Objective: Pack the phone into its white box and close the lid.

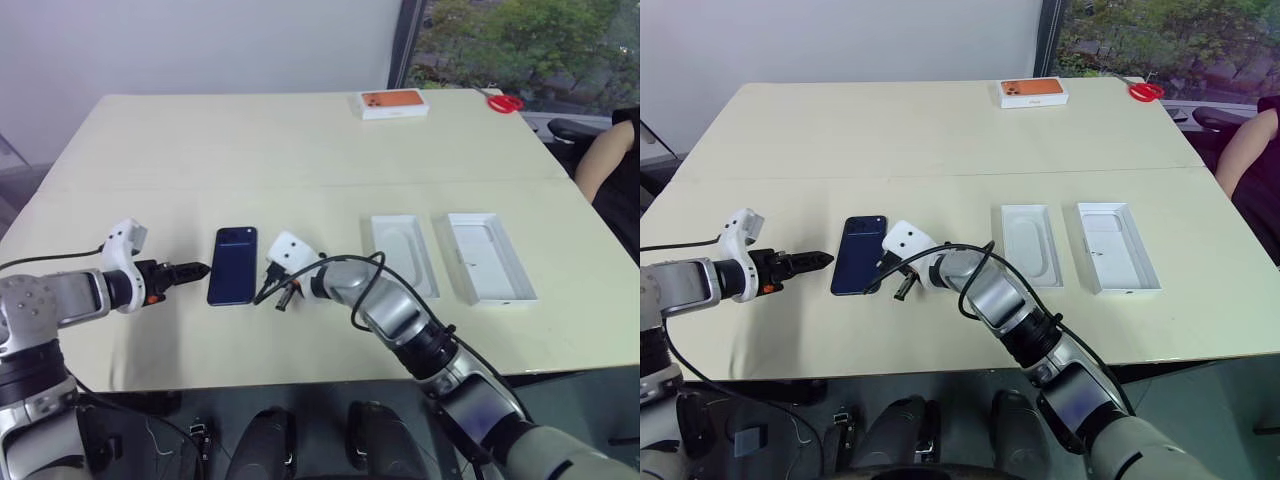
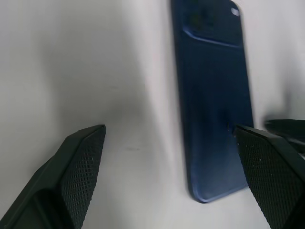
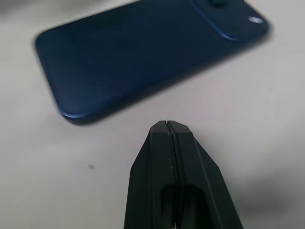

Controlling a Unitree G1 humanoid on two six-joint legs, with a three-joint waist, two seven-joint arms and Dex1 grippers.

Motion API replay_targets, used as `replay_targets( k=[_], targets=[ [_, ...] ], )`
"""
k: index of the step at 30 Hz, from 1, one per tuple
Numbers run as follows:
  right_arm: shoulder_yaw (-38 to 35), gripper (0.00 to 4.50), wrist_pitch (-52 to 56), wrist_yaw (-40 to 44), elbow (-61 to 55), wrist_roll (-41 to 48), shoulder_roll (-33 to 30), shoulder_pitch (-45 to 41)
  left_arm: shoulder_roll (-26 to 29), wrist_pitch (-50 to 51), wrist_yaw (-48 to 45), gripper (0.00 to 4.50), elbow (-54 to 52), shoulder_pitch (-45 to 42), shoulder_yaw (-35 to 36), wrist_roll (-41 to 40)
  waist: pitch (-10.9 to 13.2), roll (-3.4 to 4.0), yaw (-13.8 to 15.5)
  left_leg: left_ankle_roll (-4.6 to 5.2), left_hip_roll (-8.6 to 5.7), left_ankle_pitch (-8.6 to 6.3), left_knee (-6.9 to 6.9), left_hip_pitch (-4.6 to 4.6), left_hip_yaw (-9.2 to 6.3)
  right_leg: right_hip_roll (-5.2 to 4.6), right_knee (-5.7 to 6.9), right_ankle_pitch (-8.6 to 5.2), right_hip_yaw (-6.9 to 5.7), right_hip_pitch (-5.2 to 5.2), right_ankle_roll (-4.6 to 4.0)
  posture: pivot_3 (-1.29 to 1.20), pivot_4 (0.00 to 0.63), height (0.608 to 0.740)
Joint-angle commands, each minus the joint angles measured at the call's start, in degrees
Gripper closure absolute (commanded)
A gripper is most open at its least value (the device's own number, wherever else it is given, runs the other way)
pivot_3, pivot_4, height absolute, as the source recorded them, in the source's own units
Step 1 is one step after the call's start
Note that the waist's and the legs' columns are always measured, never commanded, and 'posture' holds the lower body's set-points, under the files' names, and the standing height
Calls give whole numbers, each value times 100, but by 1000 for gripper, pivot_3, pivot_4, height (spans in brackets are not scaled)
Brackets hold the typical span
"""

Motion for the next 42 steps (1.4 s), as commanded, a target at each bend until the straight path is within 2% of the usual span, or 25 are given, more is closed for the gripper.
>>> replay_targets(
  k=[1,9,19,30,36,39,42],
  targets=[
    [67,4500,-237,128,27,-77,155,-153,-179,146,101,47,213,66,-282,-561,-1,1,10,0,-2,0,0,0,0,-3,0,0,1,0,0,0,150,740],
    [-9,4500,-406,270,201,-201,259,-220,-609,146,576,47,418,-16,-249,-1485,-7,6,24,1,-9,-1,-2,1,-3,-15,3,0,0,1,0,0,150,740],
    [-72,4500,-417,356,164,-337,237,-155,-845,146,1124,47,516,-73,-82,-2389,-7,5,0,0,-16,0,-2,0,-6,-20,4,0,-1,0,0,0,150,740],
    [-130,4500,-306,353,-35,-379,88,-17,-515,128,1250,47,1037,-356,290,-2096,-7,4,-23,-3,-14,2,-5,0,-5,-5,7,0,-3,-5,0,0,150,740],
    [-132,4500,-249,353,-132,-386,62,31,-535,142,1206,47,1192,-480,363,-1918,-7,4,-23,-4,-13,2,-6,0,-5,-5,7,0,-2,-6,0,0,150,740],
    [-125,4500,-214,340,-202,-396,43,86,-635,146,1177,915,1126,-503,345,-1928,-6,4,-18,-4,-13,2,-6,-1,-5,-9,6,0,0,-6,0,0,150,740],
    [-130,4500,-153,329,-330,-401,-5,148,-682,146,1165,2391,1092,-487,378,-1923,-5,3,-9,-4,-13,2,-6,-2,-5,-12,6,0,0,-7,0,0,150,740]
  ],
)
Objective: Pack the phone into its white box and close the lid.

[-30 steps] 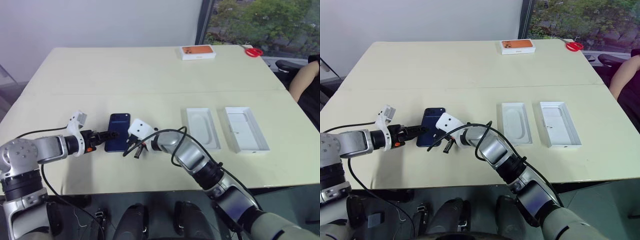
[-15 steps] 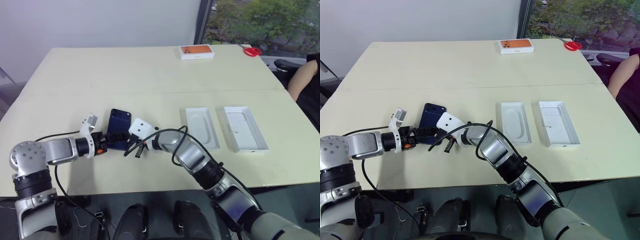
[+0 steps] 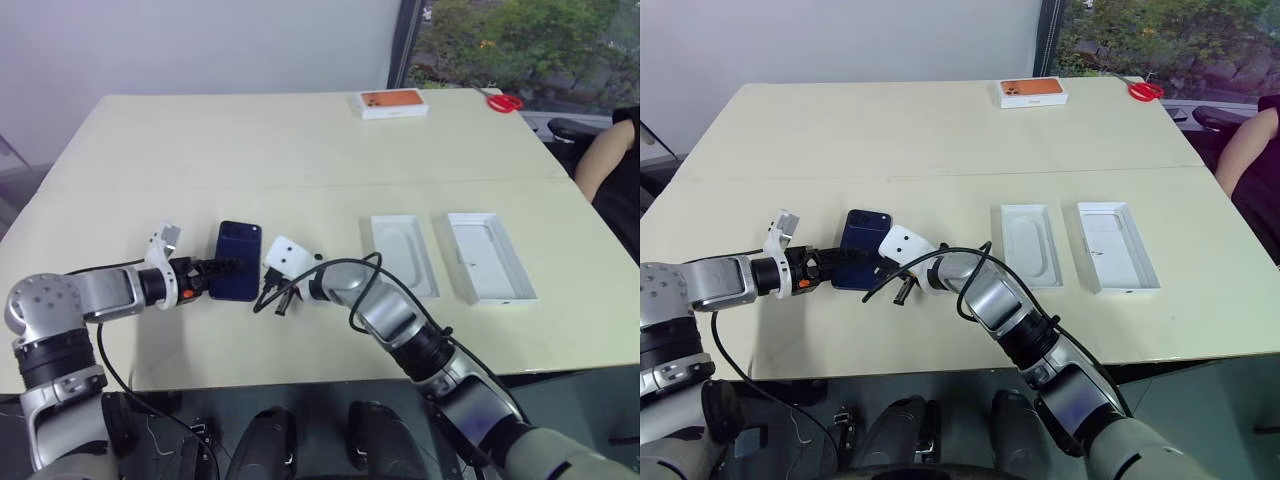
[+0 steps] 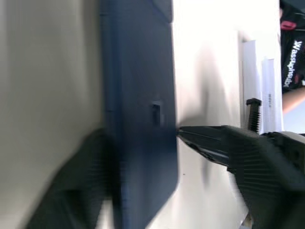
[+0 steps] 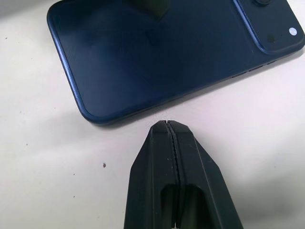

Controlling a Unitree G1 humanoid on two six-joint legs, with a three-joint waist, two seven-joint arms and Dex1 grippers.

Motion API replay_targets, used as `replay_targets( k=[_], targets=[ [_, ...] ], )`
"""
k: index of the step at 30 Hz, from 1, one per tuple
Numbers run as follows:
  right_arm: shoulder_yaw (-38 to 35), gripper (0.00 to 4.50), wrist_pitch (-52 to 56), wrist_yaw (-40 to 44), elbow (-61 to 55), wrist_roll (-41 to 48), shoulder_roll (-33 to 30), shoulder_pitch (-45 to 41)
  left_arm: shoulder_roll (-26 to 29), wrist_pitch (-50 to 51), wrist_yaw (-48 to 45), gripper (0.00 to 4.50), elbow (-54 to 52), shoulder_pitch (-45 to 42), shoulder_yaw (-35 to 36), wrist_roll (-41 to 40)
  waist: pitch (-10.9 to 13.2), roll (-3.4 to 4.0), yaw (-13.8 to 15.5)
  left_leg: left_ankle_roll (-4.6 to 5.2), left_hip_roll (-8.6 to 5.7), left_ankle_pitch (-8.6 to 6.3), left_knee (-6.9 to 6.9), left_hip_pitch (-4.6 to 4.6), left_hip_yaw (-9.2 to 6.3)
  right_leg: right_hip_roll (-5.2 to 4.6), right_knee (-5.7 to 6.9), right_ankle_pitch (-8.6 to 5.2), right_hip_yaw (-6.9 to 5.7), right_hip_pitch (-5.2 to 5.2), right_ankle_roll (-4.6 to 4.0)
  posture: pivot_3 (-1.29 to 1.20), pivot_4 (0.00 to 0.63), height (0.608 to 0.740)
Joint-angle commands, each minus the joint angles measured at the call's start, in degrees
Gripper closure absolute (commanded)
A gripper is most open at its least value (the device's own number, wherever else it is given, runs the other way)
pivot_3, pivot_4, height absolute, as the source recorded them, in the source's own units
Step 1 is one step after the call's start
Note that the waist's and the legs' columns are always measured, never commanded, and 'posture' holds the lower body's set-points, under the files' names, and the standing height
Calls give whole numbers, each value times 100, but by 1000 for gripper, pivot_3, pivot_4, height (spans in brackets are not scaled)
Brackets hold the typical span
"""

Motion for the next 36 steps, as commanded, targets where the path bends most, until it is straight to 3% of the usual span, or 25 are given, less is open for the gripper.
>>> replay_targets(
  k=[1,2,12,13,15,24,28,31,36],
  targets=[
    [-86,4500,96,-32,-417,-37,-79,66,-21,47,-55,2891,-113,-61,202,-36,0,-1,-1,0,0,0,0,0,0,-1,0,0,0,0,0,0,150,740],
    [-127,4500,165,-59,-555,-55,-152,94,-35,46,-41,3345,-128,-61,268,-46,0,-1,0,0,0,0,0,0,0,-1,0,0,0,0,0,0,150,740],
    [-646,4500,1223,-82,-2230,136,-860,400,-210,47,127,3345,-140,-78,583,-585,2,-2,16,9,0,-6,-2,-3,0,-5,-1,0,0,-5,0,0,150,740],
    [-717,4500,1310,-96,-2344,161,-920,414,-235,47,167,3887,-123,-65,562,-612,1,-2,20,10,0,-6,-2,-3,0,-5,-1,0,0,-4,0,0,150,740],
    [-812,4500,1436,-119,-2500,208,-999,425,-271,47,231,4468,-103,-55,547,-658,2,-3,23,12,-1,-7,-2,-4,0,-6,-2,0,0,-4,0,0,150,740],
    [-1318,4500,1935,-196,-3173,456,-1401,548,-504,47,448,4468,-103,-194,551,-906,3,-4,31,16,-1,-9,-5,-4,0,-6,-3,0,-1,-5,-1,0,150,740],
    [-1943,4500,2018,84,-3668,715,-2146,626,-1062,-106,827,4468,-435,-550,365,-1565,9,-13,172,25,-9,-13,3,-12,0,-17,-14,0,-5,0,-1,0,150,740],
    [-2455,4500,1877,408,-3908,898,-2905,897,-1876,-697,1542,4468,-783,-766,-29,-2115,9,-16,240,28,-12,-15,7,-13,-2,-23,-25,0,-9,10,-1,0,150,740],
    [-3086,4500,1719,485,-3768,961,-3709,1405,-2930,-1701,2590,4468,-896,-934,-658,-2280,12,-25,249,40,-17,-22,7,-13,6,-28,-40,0,-3,17,-1,0,150,740]
  ],
)
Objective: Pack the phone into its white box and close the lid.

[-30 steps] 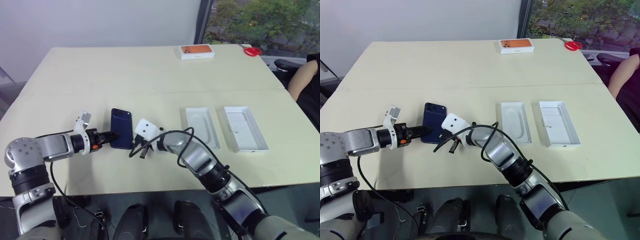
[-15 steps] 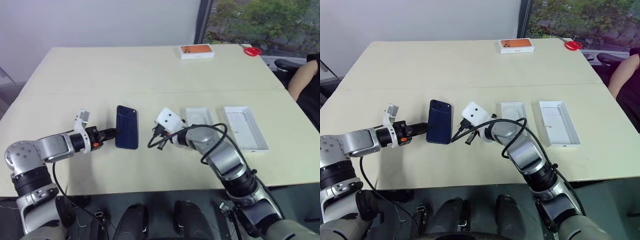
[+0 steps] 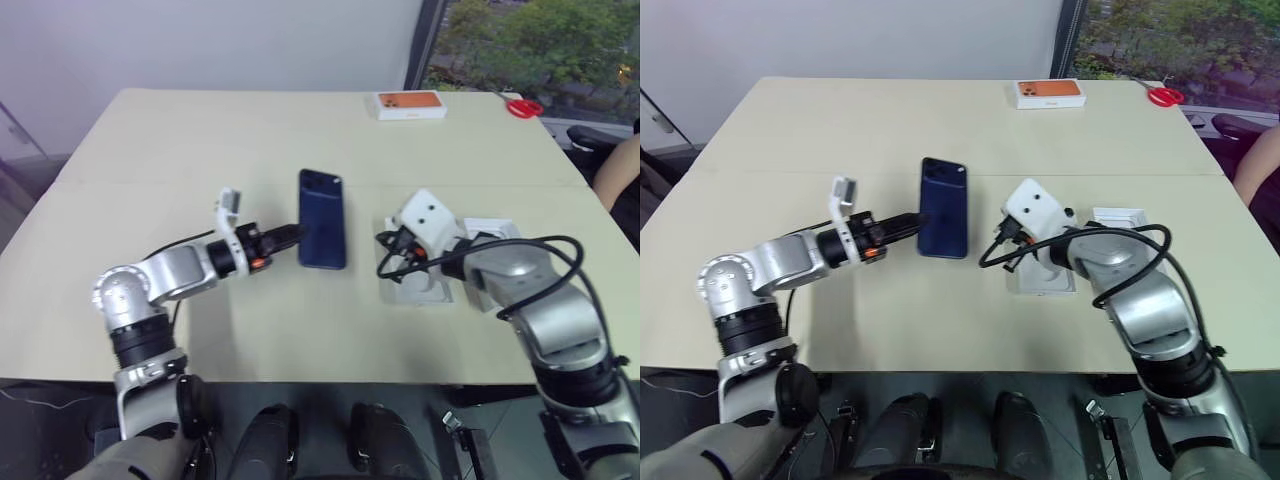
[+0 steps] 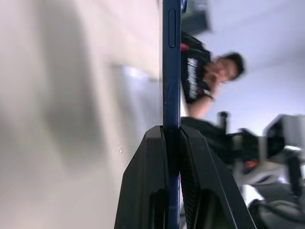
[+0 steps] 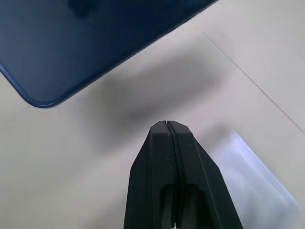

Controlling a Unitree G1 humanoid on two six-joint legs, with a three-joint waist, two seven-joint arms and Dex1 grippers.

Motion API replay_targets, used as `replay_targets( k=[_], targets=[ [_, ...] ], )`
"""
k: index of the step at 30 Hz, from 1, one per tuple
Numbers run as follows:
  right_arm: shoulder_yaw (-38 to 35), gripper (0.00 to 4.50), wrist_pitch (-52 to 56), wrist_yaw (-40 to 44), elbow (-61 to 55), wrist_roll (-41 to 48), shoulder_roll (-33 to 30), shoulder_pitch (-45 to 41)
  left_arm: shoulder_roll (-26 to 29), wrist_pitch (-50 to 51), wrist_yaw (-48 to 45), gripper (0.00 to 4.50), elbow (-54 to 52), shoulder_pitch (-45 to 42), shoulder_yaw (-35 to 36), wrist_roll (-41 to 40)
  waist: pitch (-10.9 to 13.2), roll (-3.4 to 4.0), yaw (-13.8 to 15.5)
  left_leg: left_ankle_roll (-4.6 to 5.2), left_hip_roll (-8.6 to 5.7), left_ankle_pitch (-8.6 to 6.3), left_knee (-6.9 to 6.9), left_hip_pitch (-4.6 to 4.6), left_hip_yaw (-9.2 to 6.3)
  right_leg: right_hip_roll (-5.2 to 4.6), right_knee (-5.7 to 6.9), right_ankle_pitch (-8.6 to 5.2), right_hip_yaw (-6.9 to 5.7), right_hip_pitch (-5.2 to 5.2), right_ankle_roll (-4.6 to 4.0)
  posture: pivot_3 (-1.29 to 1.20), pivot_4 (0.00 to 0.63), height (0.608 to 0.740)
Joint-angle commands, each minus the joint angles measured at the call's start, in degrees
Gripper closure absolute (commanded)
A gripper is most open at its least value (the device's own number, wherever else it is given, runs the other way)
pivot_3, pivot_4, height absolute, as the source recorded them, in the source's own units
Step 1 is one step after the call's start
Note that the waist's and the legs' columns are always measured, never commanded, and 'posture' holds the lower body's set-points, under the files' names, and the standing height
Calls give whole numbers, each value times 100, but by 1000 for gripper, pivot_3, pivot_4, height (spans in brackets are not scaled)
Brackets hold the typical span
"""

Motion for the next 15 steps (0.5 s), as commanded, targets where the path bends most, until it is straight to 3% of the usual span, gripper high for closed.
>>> replay_targets(
  k=[1,8,15],
  targets=[
    [-543,4500,-208,31,38,28,-414,239,-479,-731,543,4468,-149,-205,-398,-138,1,-1,2,0,1,0,0,1,1,2,1,0,0,-1,0,0,150,740],
    [-1414,4500,-485,-106,568,-71,-1095,980,-1441,-1337,862,4468,1093,-933,-1241,651,5,-7,91,13,5,-2,13,1,-1,31,-6,-14,-7,13,-23,0,150,740],
    [-1592,4500,-579,-204,626,-6,-1231,1166,-1662,-1364,747,4468,1968,-1446,-1530,1345,7,-8,61,33,13,-13,16,10,13,46,-13,-7,0,20,-8,0,150,740]
  ],
)
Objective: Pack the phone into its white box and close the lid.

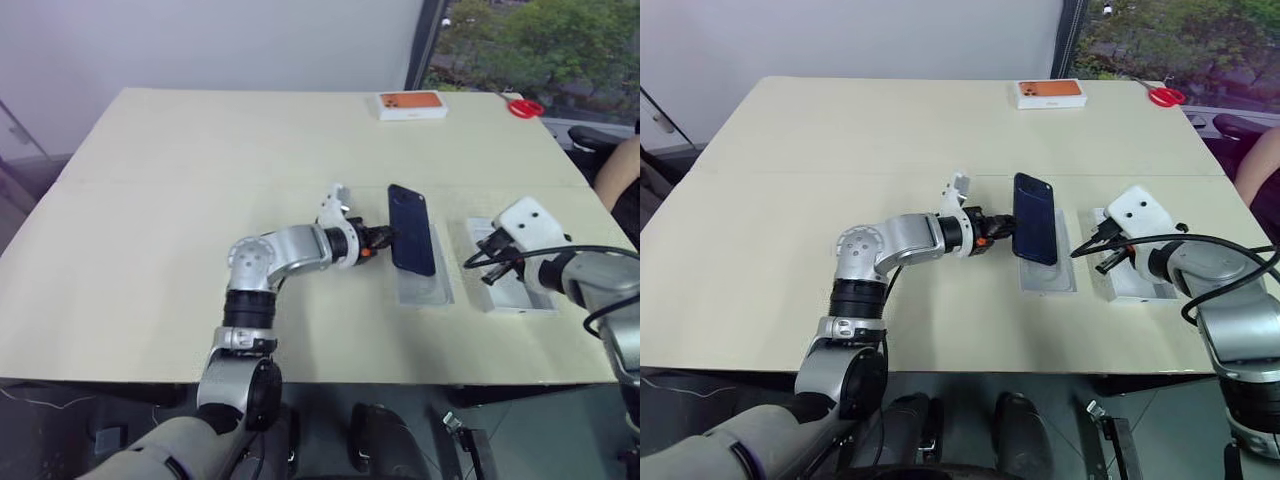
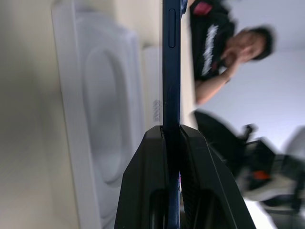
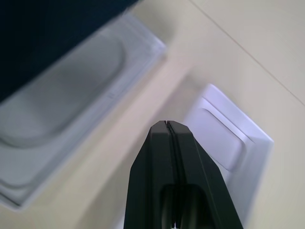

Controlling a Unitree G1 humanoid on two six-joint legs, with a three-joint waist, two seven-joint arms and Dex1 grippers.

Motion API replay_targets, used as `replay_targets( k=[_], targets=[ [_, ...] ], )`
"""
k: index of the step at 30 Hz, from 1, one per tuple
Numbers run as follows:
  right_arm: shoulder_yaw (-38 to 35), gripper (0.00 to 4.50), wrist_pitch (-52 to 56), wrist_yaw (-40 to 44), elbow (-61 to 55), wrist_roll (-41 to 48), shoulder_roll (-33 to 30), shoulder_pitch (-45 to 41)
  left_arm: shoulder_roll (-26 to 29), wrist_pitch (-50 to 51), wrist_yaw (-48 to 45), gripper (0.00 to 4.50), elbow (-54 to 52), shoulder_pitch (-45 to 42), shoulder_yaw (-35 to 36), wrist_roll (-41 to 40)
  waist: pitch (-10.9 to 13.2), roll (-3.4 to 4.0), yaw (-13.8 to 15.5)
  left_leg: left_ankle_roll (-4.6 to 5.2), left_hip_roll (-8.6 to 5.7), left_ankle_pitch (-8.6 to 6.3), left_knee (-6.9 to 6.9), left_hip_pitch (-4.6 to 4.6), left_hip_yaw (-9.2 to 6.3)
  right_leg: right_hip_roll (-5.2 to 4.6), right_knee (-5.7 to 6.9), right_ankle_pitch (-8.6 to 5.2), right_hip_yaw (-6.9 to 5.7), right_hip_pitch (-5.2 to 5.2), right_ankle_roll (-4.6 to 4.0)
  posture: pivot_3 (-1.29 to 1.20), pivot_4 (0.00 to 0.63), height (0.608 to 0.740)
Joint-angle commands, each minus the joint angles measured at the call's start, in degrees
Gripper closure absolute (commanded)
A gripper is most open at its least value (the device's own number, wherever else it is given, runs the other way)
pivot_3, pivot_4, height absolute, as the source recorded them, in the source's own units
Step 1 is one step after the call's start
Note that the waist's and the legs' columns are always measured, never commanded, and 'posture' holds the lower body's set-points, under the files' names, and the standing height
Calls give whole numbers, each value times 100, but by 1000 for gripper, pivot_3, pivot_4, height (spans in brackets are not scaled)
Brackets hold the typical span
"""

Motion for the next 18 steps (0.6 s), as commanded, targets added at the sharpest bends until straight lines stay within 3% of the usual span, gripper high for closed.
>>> replay_targets(
  k=[1,14,15,18],
  targets=[
    [-183,4500,-109,-73,-90,0,-118,21,-295,-15,-163,4468,203,-336,-77,217,1,0,25,0,2,0,0,0,-5,3,2,2,-4,0,4,0,150,740],
    [-98,4500,-105,-168,-74,8,-111,-36,-582,200,-457,4468,725,-549,-130,796,1,0,26,-2,-1,1,1,-1,-7,0,-1,0,-4,2,3,0,150,740],
    [-93,4500,-104,-170,-78,8,-112,-39,-585,253,-470,3595,726,-547,-128,798,1,0,26,-2,-1,1,1,-1,-7,0,-1,1,-4,2,5,0,150,740],
    [-81,4500,-98,-176,-80,13,-112,-51,-589,393,-493,2326,711,-548,-87,788,1,0,26,-2,-1,1,1,-2,-7,0,0,1,-4,2,6,0,150,740]
  ],
)
